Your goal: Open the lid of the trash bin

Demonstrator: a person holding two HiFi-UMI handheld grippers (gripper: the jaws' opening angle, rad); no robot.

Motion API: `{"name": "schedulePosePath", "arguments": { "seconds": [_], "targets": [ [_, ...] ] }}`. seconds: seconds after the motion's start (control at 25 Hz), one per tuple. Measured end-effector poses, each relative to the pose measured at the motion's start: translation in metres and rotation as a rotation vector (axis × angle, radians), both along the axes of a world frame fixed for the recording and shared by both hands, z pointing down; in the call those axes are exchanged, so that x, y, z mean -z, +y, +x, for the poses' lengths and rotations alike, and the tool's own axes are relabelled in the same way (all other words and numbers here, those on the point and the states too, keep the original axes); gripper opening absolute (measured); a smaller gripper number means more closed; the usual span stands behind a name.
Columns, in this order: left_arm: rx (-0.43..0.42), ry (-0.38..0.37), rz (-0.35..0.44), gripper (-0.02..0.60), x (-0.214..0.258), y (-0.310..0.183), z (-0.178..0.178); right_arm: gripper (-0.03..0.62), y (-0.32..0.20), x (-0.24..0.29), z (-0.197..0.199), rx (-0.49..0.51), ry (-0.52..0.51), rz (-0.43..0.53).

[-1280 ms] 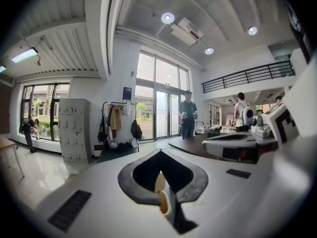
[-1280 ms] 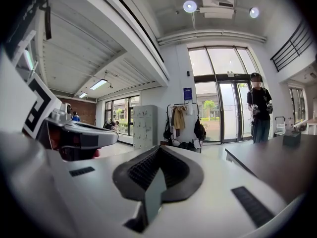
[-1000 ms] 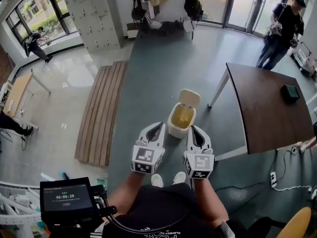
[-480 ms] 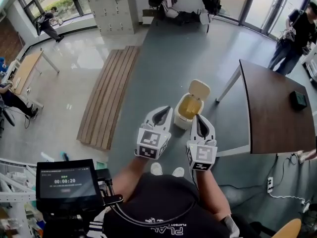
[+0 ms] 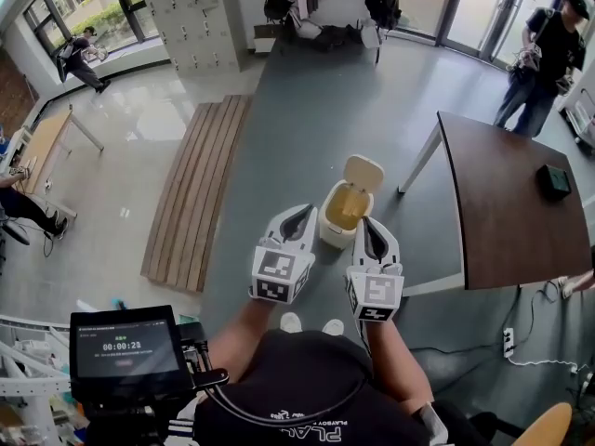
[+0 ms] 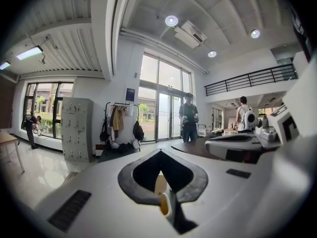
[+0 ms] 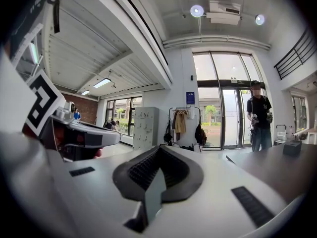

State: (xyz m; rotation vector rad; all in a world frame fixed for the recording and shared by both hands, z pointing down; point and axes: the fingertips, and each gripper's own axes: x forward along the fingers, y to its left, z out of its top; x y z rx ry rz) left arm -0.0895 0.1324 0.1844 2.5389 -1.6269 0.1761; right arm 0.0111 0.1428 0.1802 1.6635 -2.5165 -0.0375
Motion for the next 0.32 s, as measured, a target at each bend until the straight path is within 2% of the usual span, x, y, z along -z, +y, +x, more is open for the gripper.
{"name": "schedulePosePath", "arguments": {
  "seconds": [0.32],
  "targets": [
    [0.032, 0.001, -0.008, -0.002, -0.002, -0.0029, -0.0113, 0.002, -0.0009, 0.0019, 0.0054, -0.009, 0.002, 0.005]
  ]
}}
